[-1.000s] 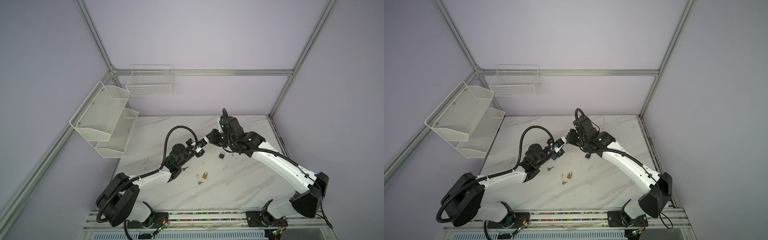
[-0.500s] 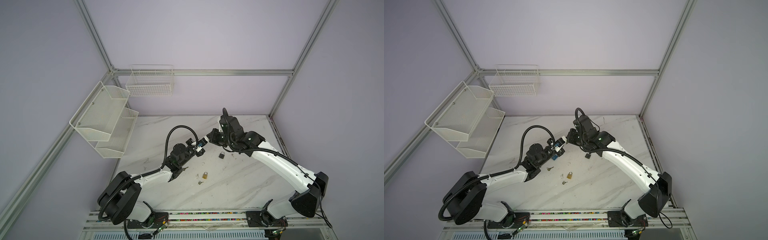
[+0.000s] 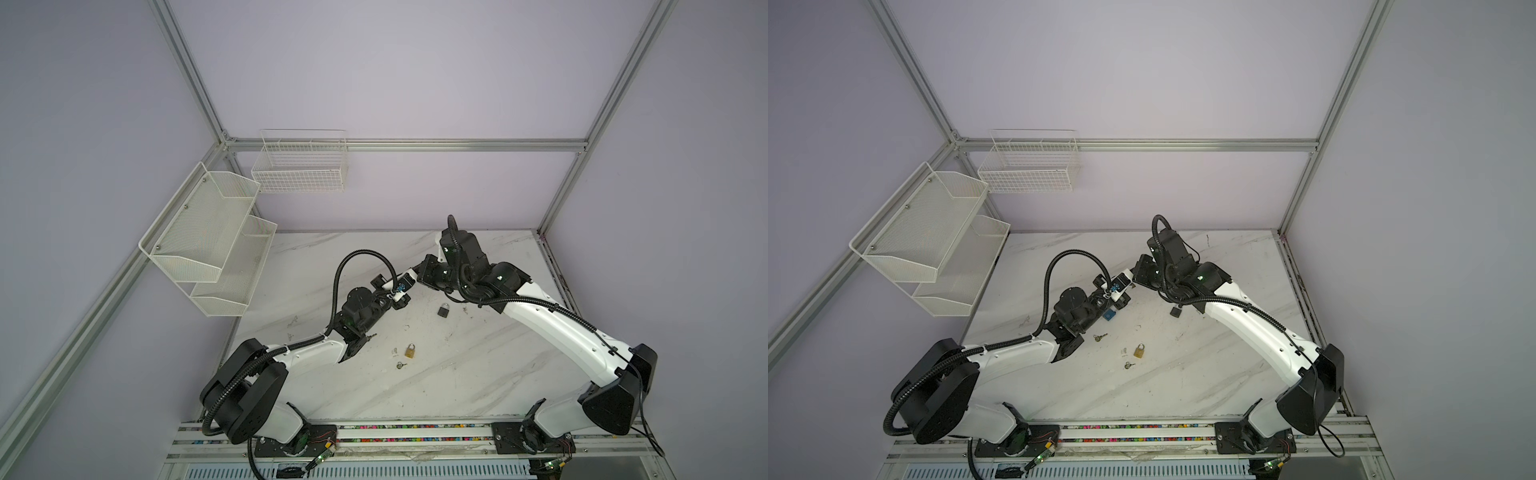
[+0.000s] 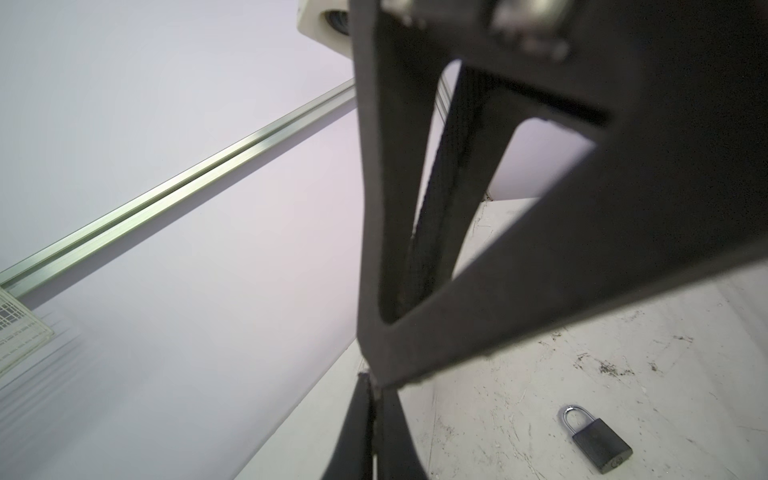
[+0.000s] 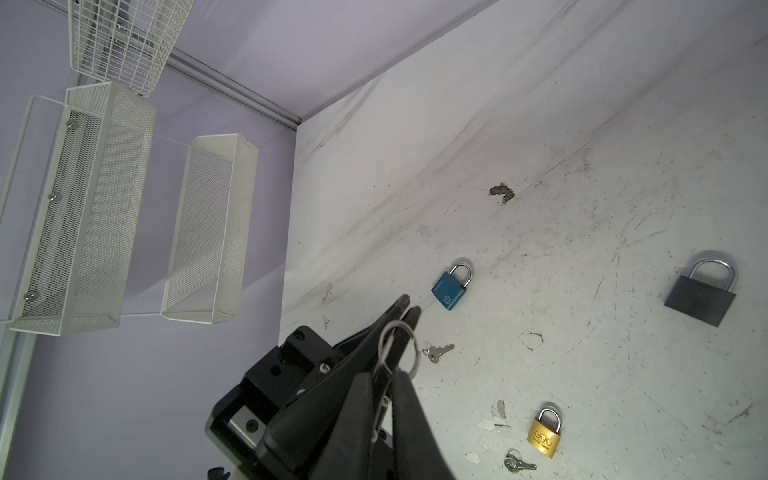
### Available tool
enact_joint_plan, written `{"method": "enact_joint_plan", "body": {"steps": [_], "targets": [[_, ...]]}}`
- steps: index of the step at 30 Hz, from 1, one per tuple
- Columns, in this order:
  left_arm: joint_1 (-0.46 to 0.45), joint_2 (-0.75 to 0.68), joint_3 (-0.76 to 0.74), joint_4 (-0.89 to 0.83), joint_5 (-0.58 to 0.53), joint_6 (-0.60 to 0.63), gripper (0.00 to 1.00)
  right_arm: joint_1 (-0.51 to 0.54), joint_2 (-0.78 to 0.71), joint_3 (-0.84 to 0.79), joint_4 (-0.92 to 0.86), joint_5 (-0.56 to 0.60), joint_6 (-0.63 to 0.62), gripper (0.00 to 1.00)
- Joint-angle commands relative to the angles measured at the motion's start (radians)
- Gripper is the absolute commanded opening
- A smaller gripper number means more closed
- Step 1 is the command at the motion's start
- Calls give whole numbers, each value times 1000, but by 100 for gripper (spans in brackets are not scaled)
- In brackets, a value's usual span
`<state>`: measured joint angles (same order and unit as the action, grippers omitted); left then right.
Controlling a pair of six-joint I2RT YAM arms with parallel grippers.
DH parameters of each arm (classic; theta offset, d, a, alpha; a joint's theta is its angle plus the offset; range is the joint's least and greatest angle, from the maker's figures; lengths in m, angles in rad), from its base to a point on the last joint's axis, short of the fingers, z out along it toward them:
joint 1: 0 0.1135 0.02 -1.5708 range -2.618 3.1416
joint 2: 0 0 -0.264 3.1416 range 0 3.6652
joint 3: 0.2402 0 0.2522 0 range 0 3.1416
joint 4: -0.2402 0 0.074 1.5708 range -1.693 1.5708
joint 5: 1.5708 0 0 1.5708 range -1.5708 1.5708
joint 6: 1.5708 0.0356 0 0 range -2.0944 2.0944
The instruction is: Unlock with the key
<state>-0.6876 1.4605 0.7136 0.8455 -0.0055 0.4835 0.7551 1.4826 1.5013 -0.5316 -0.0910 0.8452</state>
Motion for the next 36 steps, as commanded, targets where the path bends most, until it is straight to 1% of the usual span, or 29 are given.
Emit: {"method": "enact_joint_plan", "body": {"steps": [1, 3, 6, 13, 22, 29, 31, 36], "targets": [[-34, -20, 70, 130, 39, 39, 0, 0, -22, -4, 22, 15, 42, 17], [-35, -23, 52, 153, 45, 51, 0, -8, -37, 2, 19, 19, 54, 18], [-35, -24, 38, 170, 45, 68, 0, -20, -60, 0, 28, -16, 78, 19], [-32, -17, 19, 229, 60, 103, 0, -22, -86, -23, 9, -19, 120, 21], [-34, -23, 8, 236, 80, 137, 0, -38, -96, -33, -4, 7, 112, 20], [-35, -19, 5, 242, 87, 149, 0, -55, -87, -34, -5, 7, 96, 15], [-33, -15, 13, 241, 81, 152, 0, -56, -86, -35, -4, 3, 96, 11], [-35, -6, 23, 253, 81, 147, 0, -55, -85, -27, -4, 0, 87, 5]]}}
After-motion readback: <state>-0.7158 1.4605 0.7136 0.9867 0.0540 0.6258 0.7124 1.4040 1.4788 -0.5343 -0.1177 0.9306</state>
